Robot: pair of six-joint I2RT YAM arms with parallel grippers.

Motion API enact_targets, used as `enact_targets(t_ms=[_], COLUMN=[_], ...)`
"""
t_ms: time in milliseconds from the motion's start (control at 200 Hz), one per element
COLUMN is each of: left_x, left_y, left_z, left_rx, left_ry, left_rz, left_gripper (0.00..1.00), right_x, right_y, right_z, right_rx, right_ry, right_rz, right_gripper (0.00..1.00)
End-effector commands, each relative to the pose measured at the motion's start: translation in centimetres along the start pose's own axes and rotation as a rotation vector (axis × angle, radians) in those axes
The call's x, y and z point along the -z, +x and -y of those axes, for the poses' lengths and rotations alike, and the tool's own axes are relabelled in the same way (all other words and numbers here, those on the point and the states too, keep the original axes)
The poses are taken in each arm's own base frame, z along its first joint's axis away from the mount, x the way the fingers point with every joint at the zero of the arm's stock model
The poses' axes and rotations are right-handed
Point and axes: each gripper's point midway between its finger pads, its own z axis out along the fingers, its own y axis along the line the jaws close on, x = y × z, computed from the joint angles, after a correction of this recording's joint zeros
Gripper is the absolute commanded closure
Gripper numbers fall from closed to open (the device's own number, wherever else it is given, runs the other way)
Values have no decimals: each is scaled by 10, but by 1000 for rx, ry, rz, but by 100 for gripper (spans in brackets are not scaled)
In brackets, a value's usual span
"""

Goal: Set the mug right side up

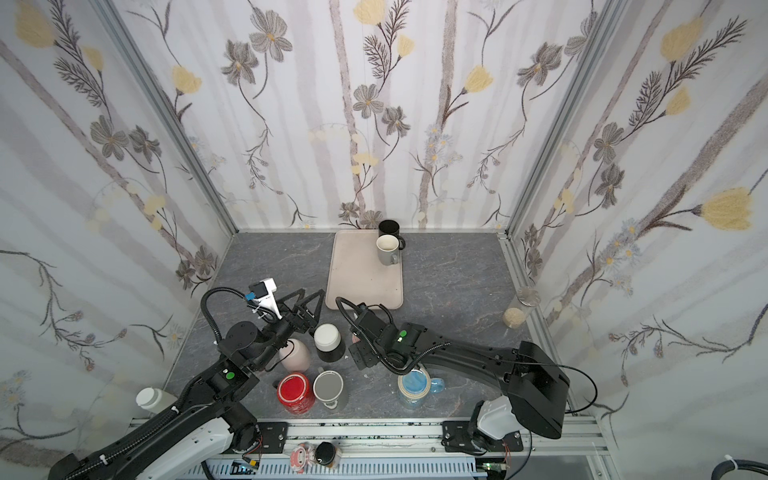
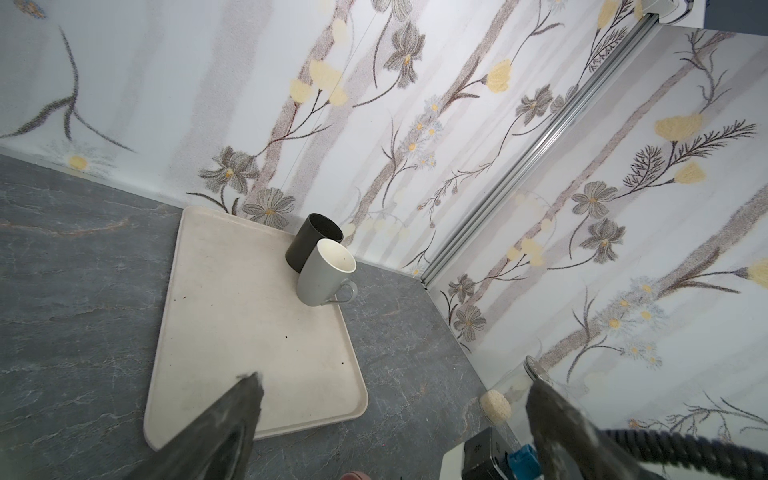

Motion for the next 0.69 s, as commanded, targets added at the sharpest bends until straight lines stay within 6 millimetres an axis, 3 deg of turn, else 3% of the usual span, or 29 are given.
enact_targets(t_ms=[0,70,175,435,689], left_x=[0,0,-1,-5,-10], left_y=[-3,-3,-2,0,7], left_z=[0,0,1,2,0], left_rx=[7,5,-1,-8,10], left_ry=[-1,1,7,14,23], left_rz=[18,15,8,9,-6], left_gripper=[0,0,0,0,0], right_x=[13,23,34,70,91], right_y=[-14,-19,-11,51,99], right_z=[-14,-1,20,47,57], right_rx=[-2,1,-41,-107,-158], right_ry=[-84,-45,-28,29,69], right_rz=[52,66,28,-142,-321], right_gripper=[4,4,4,0,0])
